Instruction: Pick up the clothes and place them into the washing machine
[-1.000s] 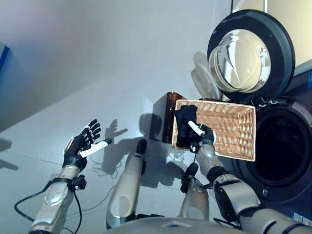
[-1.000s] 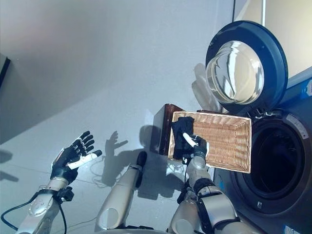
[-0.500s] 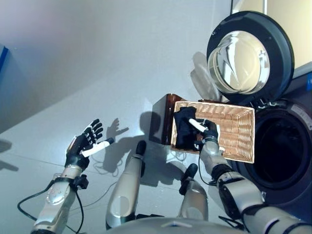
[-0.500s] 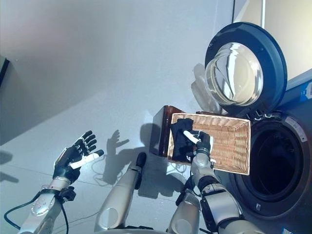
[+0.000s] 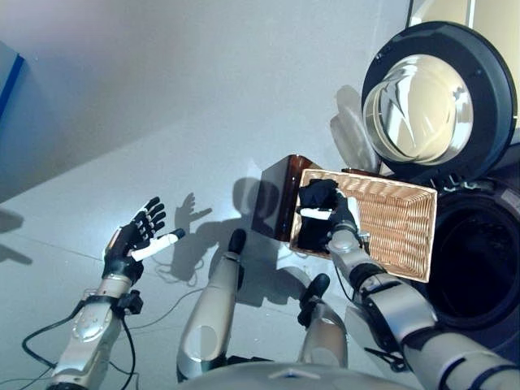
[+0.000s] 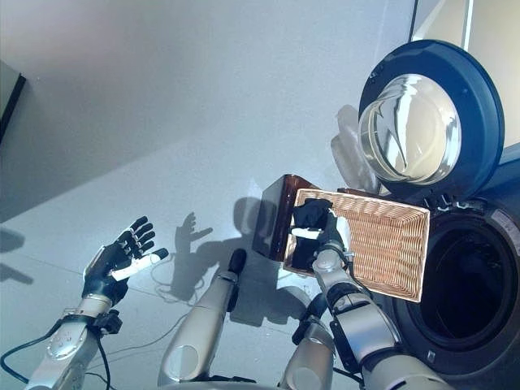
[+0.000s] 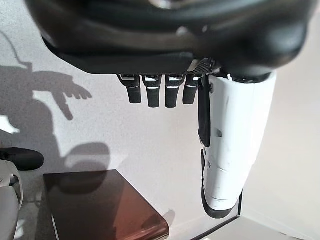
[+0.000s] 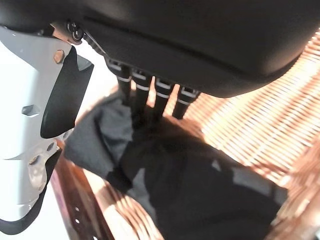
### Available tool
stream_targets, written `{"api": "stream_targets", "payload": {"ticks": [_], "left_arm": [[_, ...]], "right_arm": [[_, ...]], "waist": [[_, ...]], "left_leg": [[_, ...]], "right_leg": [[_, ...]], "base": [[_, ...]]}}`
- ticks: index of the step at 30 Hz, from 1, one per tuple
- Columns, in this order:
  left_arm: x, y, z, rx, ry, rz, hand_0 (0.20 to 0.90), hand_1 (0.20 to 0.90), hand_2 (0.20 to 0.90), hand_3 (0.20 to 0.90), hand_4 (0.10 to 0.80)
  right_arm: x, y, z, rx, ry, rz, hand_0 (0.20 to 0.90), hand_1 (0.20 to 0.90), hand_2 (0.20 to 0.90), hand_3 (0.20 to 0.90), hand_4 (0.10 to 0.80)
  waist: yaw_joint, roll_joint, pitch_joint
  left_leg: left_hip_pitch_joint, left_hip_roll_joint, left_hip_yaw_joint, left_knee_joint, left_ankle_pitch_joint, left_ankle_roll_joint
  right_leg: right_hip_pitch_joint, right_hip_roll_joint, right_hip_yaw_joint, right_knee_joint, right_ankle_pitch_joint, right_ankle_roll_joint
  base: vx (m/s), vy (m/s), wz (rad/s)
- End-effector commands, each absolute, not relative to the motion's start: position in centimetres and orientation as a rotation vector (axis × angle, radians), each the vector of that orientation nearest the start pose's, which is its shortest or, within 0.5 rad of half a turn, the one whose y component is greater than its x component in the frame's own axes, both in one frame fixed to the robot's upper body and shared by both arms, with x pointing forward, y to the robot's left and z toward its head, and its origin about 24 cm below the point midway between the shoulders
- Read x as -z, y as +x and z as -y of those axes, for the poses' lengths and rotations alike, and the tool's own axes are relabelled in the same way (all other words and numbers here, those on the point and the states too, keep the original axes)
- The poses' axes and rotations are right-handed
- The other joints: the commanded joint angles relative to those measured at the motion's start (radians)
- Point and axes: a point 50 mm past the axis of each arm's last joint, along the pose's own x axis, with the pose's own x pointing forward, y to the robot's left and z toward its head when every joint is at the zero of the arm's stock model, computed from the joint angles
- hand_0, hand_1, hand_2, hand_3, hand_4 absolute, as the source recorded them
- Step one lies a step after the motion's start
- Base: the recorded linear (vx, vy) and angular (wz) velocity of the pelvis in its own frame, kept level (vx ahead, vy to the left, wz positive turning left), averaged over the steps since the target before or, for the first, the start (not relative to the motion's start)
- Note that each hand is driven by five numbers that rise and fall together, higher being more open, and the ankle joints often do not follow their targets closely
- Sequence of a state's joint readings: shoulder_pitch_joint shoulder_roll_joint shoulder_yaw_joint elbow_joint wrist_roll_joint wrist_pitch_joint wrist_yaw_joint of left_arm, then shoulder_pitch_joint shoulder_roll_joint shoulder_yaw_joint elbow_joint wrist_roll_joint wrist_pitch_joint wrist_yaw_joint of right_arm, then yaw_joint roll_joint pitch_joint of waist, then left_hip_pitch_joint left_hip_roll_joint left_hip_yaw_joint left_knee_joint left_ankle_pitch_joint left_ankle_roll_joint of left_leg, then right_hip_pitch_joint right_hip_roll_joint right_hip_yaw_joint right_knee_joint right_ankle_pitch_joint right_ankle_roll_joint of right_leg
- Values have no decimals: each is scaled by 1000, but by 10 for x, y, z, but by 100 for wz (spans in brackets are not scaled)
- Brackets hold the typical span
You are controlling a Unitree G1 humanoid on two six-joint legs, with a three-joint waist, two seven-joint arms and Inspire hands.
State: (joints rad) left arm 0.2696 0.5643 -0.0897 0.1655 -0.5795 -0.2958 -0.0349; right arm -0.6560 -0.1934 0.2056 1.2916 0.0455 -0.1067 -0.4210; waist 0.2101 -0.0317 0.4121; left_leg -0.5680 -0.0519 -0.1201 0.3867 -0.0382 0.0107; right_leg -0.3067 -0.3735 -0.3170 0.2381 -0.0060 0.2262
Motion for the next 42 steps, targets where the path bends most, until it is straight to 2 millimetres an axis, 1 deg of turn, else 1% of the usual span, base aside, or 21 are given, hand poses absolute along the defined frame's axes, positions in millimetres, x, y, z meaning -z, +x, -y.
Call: {"api": "stream_targets", "payload": {"ticks": [1,4,6,10,15,17,20,23,30,31,34,40,42], "left_arm": [[-41,185,-278,-53,60,40,900,900,900,900,800],[-40,185,-279,-60,61,37,900,900,900,900,800],[-38,184,-279,-71,62,29,900,900,900,900,800],[-34,183,-281,-96,61,17,900,900,900,900,800],[-32,182,-280,-104,62,13,900,900,900,900,800],[-32,183,-281,-106,62,14,900,900,900,900,800],[-31,180,-280,-103,57,8,900,900,900,900,800],[-31,180,-280,-102,57,7,900,900,900,900,800],[-34,179,-280,-86,63,14,900,900,900,900,800],[-39,180,-280,-77,65,30,900,900,900,900,800],[-41,180,-281,-78,59,39,900,900,900,900,800],[-42,181,-276,-54,47,45,900,900,900,900,800],[-46,183,-273,-37,44,63,900,900,900,900,800]], "right_arm": [[14,330,207,376,-489,-400,900,900,900,900,800],[15,329,206,378,-473,-397,900,900,900,900,800],[19,325,203,386,-428,-394,900,900,900,900,800],[18,325,200,393,-386,-358,900,900,900,900,800],[23,318,208,413,-406,-372,900,900,900,900,800],[24,317,210,420,-408,-380,900,900,900,900,800],[30,310,221,449,-436,-420,900,900,900,900,800],[31,309,224,459,-448,-436,900,900,900,900,800],[26,314,228,461,-479,-440,900,900,900,900,800],[21,318,230,478,-452,-432,900,900,900,900,800],[16,322,230,492,-401,-409,900,900,900,900,800],[5,331,231,497,-389,-379,900,900,900,900,800],[-1,336,232,506,-391,-370,900,900,900,900,800]], "waist": [[23,10,-1],[22,8,-2],[14,-4,-9],[-1,-20,-16],[-15,-42,-29],[-16,-44,-31],[-18,-53,-40],[-17,-55,-43],[-4,-45,-35],[6,-34,-25],[9,-26,-16],[20,5,9],[25,19,19]], "left_leg": [[15,56,-7,-1,-31,-83],[16,57,-7,-2,-31,-83],[26,64,-8,-7,-32,-83],[37,71,-4,-12,-33,-84],[61,76,2,-34,-30,-86],[65,78,3,-37,-28,-86],[74,76,4,-46,-29,-86],[72,75,6,-47,-28,-85],[54,69,3,-37,-30,-83],[40,62,1,-31,-28,-81],[27,57,0,-25,-27,-81],[-7,45,-2,-3,-28,-75],[-25,44,-3,6,-26,-75]], "right_leg": [[-34,-67,39,-31,213,25],[-33,-67,40,-30,215,26],[-29,-67,41,-32,224,28],[-22,-63,44,-39,239,32],[4,-53,37,-72,259,36],[9,-52,36,-79,265,36],[27,-49,32,-104,277,36],[27,-49,31,-106,283,36],[24,-53,25,-110,278,36],[18,-55,22,-107,272,36],[6,-60,23,-101,267,36],[-31,-70,21,-60,240,31],[-48,-74,25,-50,236,30]], "base": [[0,0,0],[11,2,0],[39,0,0],[0,0,0],[6,-1,0],[0,0,0],[10,0,-5],[6,1,-7],[-1,0,-1],[-33,-5,1],[-28,8,4],[-34,19,6],[-58,26,6]]}}
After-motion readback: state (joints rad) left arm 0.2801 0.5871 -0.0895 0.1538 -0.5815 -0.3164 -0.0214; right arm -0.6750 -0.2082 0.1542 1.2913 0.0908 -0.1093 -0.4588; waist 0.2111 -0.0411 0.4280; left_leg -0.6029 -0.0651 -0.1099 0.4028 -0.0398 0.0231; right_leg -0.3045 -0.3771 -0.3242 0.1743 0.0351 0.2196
